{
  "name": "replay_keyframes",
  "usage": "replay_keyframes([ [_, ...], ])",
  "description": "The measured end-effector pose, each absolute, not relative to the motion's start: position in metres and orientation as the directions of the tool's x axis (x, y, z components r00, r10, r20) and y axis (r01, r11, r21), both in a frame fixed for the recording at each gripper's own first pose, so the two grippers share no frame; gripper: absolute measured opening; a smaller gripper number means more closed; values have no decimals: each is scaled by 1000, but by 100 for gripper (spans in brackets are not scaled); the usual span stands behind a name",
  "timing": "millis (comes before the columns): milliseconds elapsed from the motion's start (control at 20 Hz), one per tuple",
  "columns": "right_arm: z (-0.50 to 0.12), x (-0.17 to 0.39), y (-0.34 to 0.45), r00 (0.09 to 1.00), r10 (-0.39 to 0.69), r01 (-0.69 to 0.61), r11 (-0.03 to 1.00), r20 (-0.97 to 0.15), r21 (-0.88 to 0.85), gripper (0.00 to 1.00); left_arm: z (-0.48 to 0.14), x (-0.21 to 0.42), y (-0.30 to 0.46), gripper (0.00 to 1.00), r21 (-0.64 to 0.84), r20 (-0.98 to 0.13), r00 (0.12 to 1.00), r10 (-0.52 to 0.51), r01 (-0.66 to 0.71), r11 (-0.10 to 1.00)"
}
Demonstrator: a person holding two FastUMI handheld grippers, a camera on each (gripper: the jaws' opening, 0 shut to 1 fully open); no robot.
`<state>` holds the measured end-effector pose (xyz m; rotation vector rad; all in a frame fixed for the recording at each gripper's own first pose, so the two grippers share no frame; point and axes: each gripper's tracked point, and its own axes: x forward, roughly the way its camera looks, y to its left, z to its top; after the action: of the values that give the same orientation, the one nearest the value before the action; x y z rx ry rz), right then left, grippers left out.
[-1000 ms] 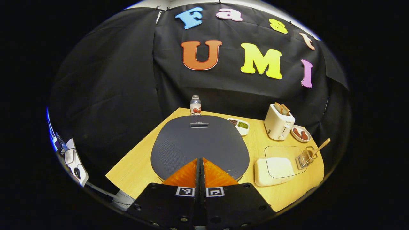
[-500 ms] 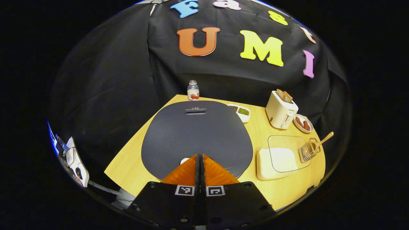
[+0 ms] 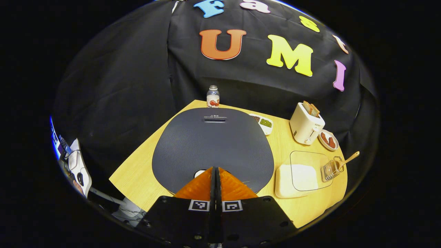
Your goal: Close the left gripper, press the button to open the rice cooker; take a wooden spoon from the chopstick holder with the right hand, scoop a spoonful of rice and pour it into the rice cooker, then put the wooden spoon back into the chopstick holder.
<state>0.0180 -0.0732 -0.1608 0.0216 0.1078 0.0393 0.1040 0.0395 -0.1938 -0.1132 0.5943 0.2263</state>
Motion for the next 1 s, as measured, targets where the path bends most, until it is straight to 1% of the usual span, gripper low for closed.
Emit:
replay_keyframes([
  [50,-165,18,-75,993,35,-33,999,-116,19,98,-190,103,37,1,-64,-559,813,161,-236,970],
  [100,-168,20,-78,992,26,-25,1000,-122,9,100,-183,108,27,4,-108,-529,840,122,-209,972],
  [150,-173,23,-80,992,13,-14,1000,-124,-4,98,-177,107,18,9,-160,-508,857,88,-194,968],
  [200,-176,25,-82,992,1,-4,1000,-127,-19,100,-167,105,15,38,-195,-472,878,77,-189,962],
  [250,-180,27,-83,992,-9,6,1000,-126,-28,100,-154,103,16,67,-204,-424,901,96,-199,959],
  [300,-184,30,-82,992,-13,8,999,-127,-35,100,-144,99,19,78,-185,-377,918,125,-207,961],
  [350,-191,33,-79,991,-11,6,999,-133,-42,98,-129,96,24,79,-136,-326,931,161,-214,967],
  [400,-198,36,-77,989,-13,5,999,-145,-52,100,-116,86,29,83,-77,-274,941,199,-227,971],
  [450,-206,41,-77,987,-18,8,998,-161,-59,98,-110,79,32,90,-30,-250,942,222,-237,971],
  [500,-213,46,-76,984,-20,10,998,-175,-62,100,-105,71,31,88,4,-235,942,240,-246,969],
  [550,-221,50,-74,982,-22,10,998,-189,-61,100,-101,64,29,97,21,-222,942,250,-252,967],
  [650,-236,60,-71,976,-25,14,999,-219,-51,100,-95,52,20,96,49,-201,950,238,-233,971],
  [700,-244,66,-71,971,-29,18,999,-237,-50,98,-91,45,20,100,64,-180,953,242,-234,970],
  [750,-254,72,-71,965,-34,21,998,-260,-52,100,-90,40,17,98,71,-167,958,233,-224,972],
  [800,-262,79,-70,960,-36,24,999,-279,-46,98,-91,31,14,98,74,-156,961,227,-218,973],
  [850,-269,87,-71,956,-38,29,999,-292,-37,100,-91,25,11,97,69,-141,966,216,-208,976],
  [1000,-289,113,-71,948,-31,32,999,-318,-1,99,-94,6,-2,97,56,-102,978,183,-178,982],
])
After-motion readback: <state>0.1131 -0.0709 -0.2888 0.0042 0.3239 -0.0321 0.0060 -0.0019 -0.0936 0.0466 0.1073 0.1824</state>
